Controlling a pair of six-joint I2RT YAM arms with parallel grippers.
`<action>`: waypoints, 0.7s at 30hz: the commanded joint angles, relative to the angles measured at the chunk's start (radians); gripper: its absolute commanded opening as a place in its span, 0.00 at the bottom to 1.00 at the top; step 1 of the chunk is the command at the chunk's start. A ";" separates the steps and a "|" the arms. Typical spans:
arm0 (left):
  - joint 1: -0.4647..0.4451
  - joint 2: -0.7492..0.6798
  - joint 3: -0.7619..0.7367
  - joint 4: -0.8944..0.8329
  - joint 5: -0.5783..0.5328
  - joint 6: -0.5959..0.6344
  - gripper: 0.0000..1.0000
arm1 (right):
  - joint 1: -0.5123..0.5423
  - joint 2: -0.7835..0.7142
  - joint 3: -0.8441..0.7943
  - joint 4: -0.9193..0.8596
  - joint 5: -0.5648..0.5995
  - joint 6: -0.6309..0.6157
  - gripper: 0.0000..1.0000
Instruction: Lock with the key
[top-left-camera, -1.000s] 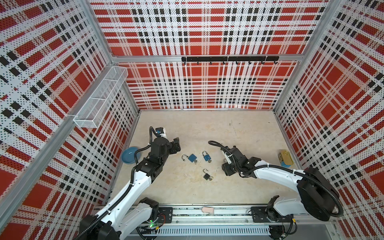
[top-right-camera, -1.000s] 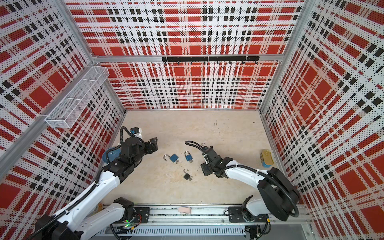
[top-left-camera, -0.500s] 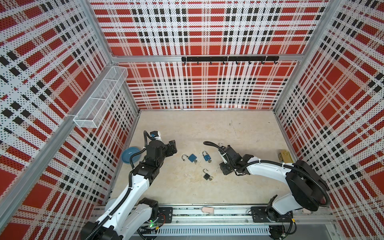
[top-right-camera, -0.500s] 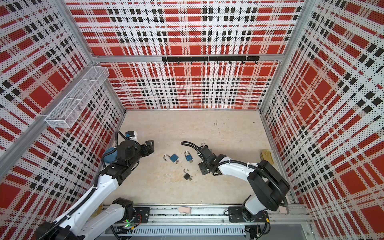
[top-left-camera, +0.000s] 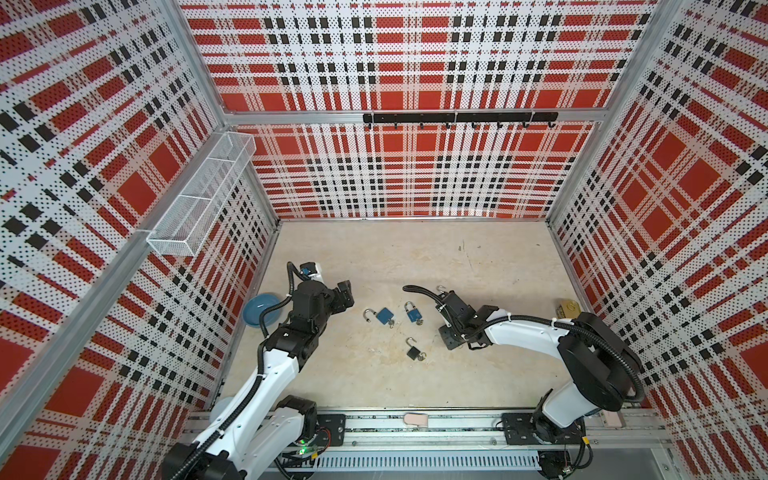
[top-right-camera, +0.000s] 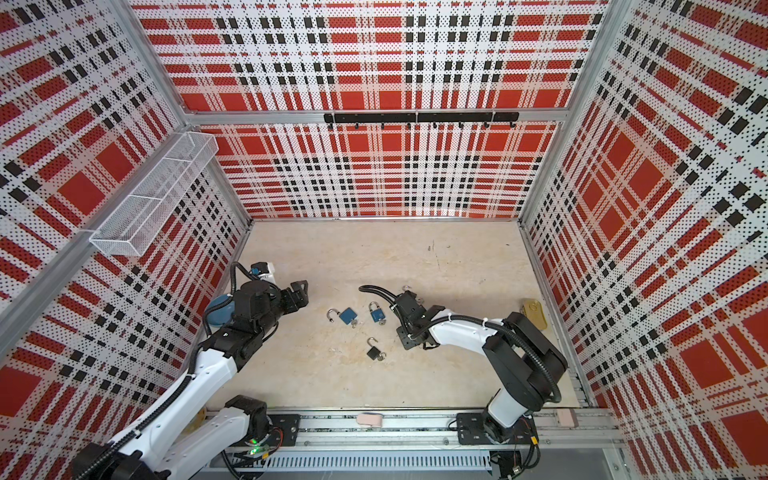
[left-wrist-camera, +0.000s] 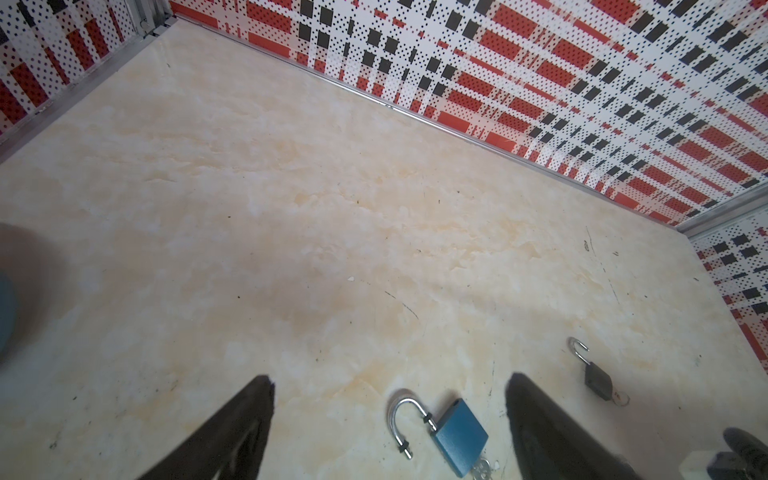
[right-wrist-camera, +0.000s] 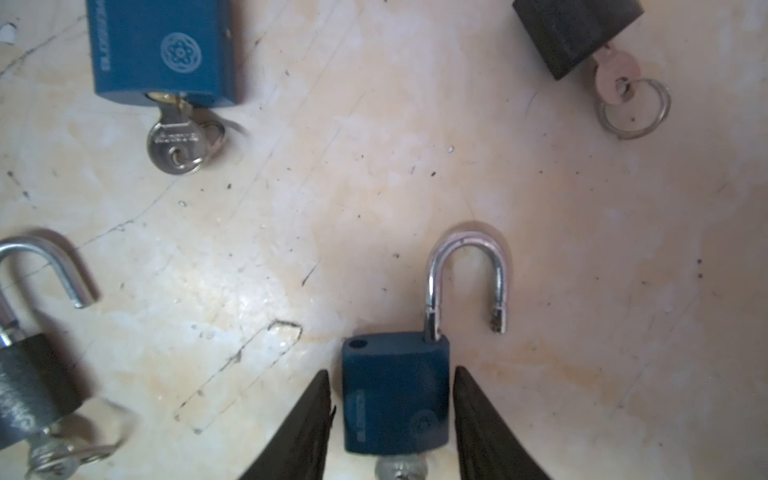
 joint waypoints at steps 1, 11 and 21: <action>0.010 -0.002 -0.015 0.023 0.006 -0.018 0.89 | 0.012 0.024 0.032 -0.010 0.028 0.010 0.49; 0.018 -0.011 -0.015 0.017 0.011 -0.014 0.89 | 0.025 0.046 0.049 -0.055 0.040 0.017 0.46; 0.023 -0.015 -0.021 0.018 0.013 -0.014 0.89 | 0.033 0.039 0.055 -0.079 0.040 0.033 0.47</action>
